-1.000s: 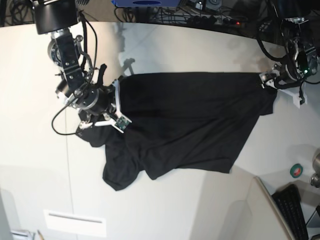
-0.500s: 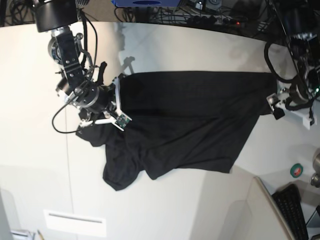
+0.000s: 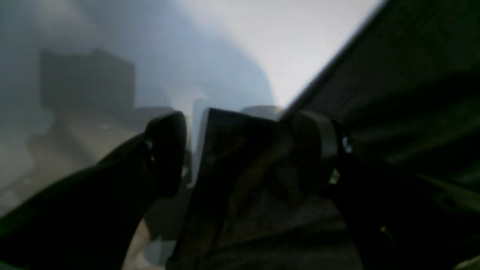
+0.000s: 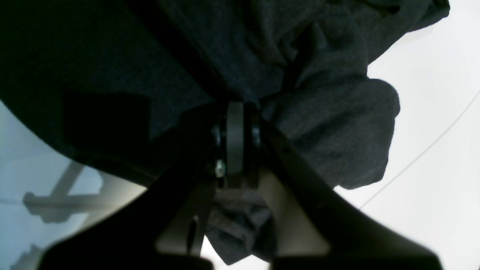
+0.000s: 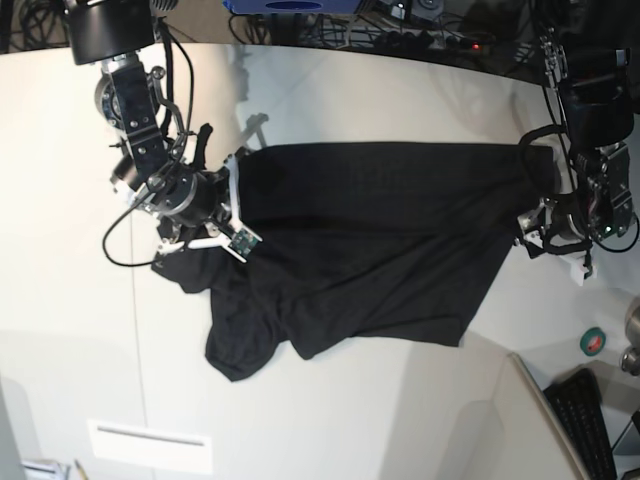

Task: Layout the t-shirt on the table in an organized manner, then fold the t-shirt properly
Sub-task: 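Move the left gripper along the shirt and grasp another edge, then lift the shirt with both grippers and drag it to straighten it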

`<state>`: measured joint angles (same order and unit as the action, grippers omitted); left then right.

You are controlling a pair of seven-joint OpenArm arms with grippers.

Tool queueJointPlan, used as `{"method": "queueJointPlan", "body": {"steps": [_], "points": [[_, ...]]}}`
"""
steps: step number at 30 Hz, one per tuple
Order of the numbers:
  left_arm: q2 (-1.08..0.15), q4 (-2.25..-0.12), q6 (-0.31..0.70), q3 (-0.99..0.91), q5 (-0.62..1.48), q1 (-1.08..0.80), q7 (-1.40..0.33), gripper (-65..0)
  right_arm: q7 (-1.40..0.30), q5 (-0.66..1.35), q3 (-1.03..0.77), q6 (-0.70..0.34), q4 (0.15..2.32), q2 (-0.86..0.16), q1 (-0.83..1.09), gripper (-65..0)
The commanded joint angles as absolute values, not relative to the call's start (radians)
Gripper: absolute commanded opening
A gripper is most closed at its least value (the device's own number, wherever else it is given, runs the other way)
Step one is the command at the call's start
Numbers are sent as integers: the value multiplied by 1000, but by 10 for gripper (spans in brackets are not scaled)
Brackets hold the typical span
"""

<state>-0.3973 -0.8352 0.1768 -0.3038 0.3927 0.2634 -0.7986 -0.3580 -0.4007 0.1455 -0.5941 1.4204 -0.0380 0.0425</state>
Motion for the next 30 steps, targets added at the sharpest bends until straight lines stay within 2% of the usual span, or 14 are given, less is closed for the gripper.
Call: {"method": "queueJointPlan", "body": {"steps": [1, 7, 9, 10, 14, 18, 24, 30], "points": [[-417, -826, 179, -298, 397, 298, -782, -232, -340, -397, 142, -588, 1440, -38, 27, -650], [-409, -776, 177, -262, 397, 308, -776, -235, -340, -397, 142, -588, 1440, -38, 27, -650], [-407, -776, 177, -262, 397, 306, -776, -273, -340, -397, 142, -588, 1440, -38, 27, -650], [-407, -776, 177, -262, 397, 298, -779, -331, -340, -397, 142, -588, 1440, -38, 27, -650], [-407, -776, 176, -262, 397, 286, -780, -650, -340, -397, 142, -588, 1440, -38, 27, -650], [-414, -803, 176, -262, 397, 257, -782, -650, -340, -397, 142, -588, 1440, -39, 27, -650], [-407, -1104, 173, -266, 398, 236, -937, -650, -358, -447, 130, -588, 1486, -56, 16, -650], [-364, -1164, 173, -255, 397, 410, -1012, -650, -369, -542, 119, -588, 1445, -62, -148, -650]]}}
